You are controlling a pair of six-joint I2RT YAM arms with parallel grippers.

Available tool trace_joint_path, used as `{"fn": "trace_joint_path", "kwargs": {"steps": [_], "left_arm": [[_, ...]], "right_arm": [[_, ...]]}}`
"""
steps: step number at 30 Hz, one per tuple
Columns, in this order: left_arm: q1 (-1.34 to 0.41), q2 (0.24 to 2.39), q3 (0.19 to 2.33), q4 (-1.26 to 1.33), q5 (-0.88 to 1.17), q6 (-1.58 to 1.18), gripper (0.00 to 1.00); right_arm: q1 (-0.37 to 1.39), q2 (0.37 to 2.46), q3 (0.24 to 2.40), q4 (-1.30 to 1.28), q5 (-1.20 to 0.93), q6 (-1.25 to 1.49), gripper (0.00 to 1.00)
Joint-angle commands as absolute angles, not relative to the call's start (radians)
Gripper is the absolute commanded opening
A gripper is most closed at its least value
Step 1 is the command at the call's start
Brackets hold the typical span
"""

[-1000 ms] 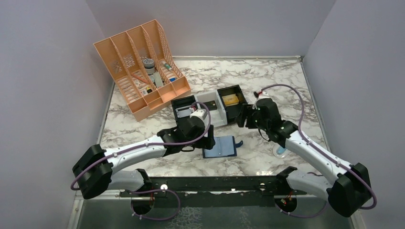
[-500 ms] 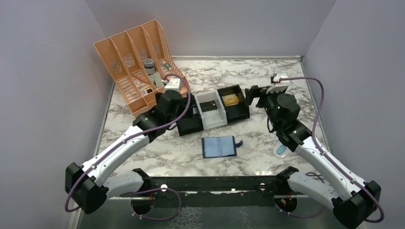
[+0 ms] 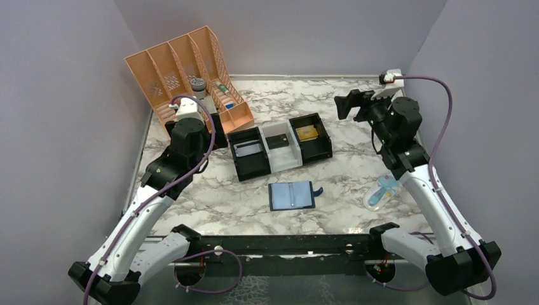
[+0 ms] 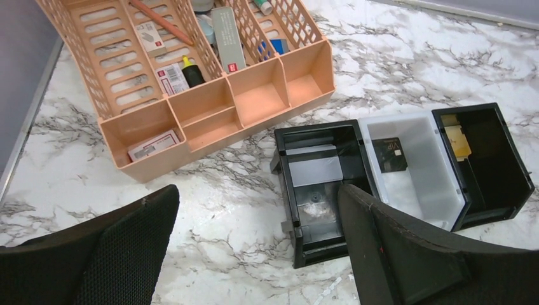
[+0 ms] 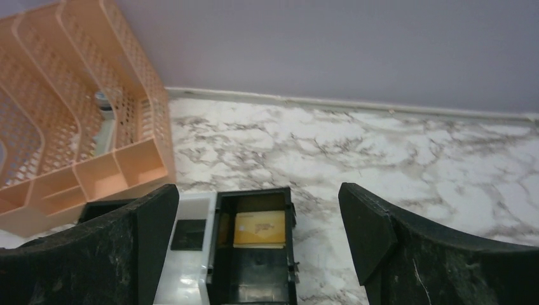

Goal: Take the credit cards out of the card holder

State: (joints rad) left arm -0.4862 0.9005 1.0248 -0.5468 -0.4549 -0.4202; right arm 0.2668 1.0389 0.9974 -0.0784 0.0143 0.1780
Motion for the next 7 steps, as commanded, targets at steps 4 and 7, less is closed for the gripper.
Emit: {"fn": "trace_joint_path", "kwargs": {"steps": [4,7], "left_arm": [[-0.483,0.87,1.081,-0.575,-0.49,-0.414,0.99],[-0.483,0.88,1.092,-0.576,-0.479,-0.414,0.99]], "right_arm": [[0.268,0.999,1.092,-0.073,-0.136,0.162,1.0],[0.268,1.024,1.118,-0.105,-0.09,0.196,1.0]]}}
